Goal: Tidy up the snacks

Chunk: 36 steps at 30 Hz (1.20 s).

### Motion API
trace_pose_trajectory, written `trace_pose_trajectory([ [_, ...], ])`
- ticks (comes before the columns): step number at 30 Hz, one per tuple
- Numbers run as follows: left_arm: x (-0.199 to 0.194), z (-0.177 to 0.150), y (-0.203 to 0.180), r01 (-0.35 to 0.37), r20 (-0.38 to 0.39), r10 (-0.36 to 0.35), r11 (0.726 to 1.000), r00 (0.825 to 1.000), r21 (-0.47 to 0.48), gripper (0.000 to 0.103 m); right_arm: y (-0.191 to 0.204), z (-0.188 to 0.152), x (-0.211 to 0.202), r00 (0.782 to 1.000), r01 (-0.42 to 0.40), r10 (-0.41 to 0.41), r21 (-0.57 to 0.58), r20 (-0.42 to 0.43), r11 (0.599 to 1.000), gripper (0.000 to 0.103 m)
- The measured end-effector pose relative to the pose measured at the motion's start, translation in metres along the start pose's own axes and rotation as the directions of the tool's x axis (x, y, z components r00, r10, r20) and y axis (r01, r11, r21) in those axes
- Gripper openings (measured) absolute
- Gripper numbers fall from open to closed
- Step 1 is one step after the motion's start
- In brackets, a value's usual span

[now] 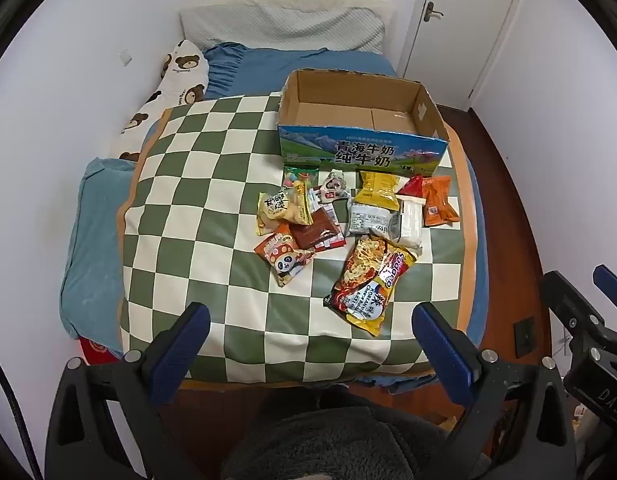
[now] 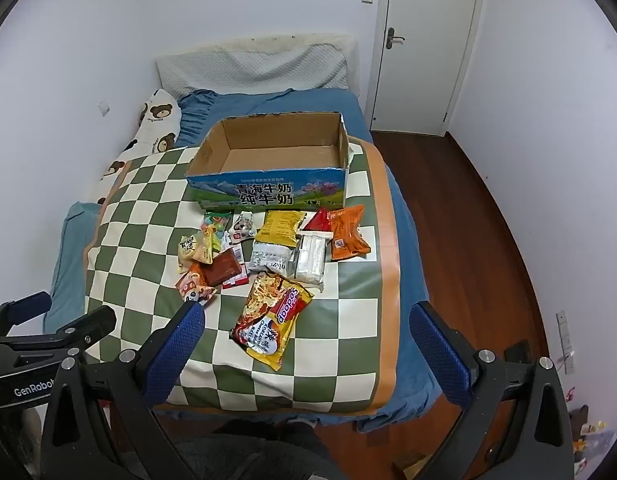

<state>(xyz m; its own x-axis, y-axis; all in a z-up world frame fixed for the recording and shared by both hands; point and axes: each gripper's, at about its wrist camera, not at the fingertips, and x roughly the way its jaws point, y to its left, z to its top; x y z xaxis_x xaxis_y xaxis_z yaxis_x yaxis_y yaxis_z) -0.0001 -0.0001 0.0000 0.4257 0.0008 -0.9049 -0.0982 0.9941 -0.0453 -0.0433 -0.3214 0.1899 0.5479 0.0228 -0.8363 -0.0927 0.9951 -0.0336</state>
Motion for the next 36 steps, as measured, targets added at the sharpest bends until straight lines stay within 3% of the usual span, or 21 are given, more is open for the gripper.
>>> trace_pose_trajectory([
  [36, -0.006, 0.008, 0.015, -0.008, 0.000, 0.008, 1.000, 1.000, 0.004, 0.103, 0.010, -0.003, 0.005, 1.000, -0.008, 0.008, 0.004, -0.006, 1.000, 0.103],
])
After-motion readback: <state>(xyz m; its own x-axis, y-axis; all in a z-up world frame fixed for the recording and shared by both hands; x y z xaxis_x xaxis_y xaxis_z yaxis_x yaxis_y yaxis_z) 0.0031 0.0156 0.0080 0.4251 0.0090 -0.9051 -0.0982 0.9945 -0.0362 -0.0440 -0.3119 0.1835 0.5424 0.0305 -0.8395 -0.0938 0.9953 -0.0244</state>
